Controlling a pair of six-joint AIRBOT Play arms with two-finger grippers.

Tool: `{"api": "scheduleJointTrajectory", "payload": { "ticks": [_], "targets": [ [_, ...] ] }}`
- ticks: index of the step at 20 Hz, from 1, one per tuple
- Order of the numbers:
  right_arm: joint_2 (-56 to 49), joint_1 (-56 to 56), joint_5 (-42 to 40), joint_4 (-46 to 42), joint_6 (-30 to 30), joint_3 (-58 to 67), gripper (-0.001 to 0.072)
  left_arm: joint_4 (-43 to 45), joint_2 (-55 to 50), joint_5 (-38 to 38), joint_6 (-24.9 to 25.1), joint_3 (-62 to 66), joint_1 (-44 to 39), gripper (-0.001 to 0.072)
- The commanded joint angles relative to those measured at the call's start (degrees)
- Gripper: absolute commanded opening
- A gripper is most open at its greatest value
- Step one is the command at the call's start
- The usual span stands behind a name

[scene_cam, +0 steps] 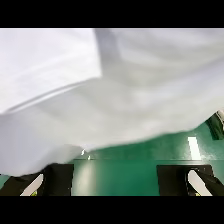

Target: Fold the shirts.

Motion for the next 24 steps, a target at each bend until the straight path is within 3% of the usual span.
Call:
{"api": "scheduleJointTrajectory", "payload": {
  "ticks": [1,4,8,12,16,19,21,24],
  "targets": [
    [-7.28,0.04,9.75,-1.09,2.21,-1.18,0.0014,2.73,-4.37,-5.01,-0.04,-10.80,0.02,0.0020],
    [-13.99,0.07,12.11,-1.16,2.23,-10.60,0.0014,3.45,-12.44,-6.82,0.37,-22.29,0.02,0.0021],
    [-24.30,0.28,9.20,-1.14,2.23,-21.53,0.0014,3.76,-26.10,2.80,0.42,-33.18,0.02,0.0021],
    [-34.27,2.99,-5.18,-1.03,2.01,-24.90,0.0014,3.61,-39.76,19.50,0.35,-31.21,0.02,0.0020],
    [-42.97,6.12,-12.00,-0.92,2.01,-17.59,0.0014,3.78,-48.65,23.61,0.42,-22.99,0.04,0.0020],
    [-45.70,7.26,-11.82,-1.33,2.01,-12.68,0.0014,4.20,-49.42,20.41,4.35,-20.44,0.04,0.0021],
    [-45.46,7.28,-11.04,-1.36,1.99,-12.76,0.0014,6.14,-49.42,10.38,9.18,-18.38,0.04,0.0021],
    [-42.03,7.26,-10.36,-1.42,1.84,-19.37,0.0013,8.31,-49.42,-4.13,9.60,-18.49,0.04,0.0021]
  ]
}}
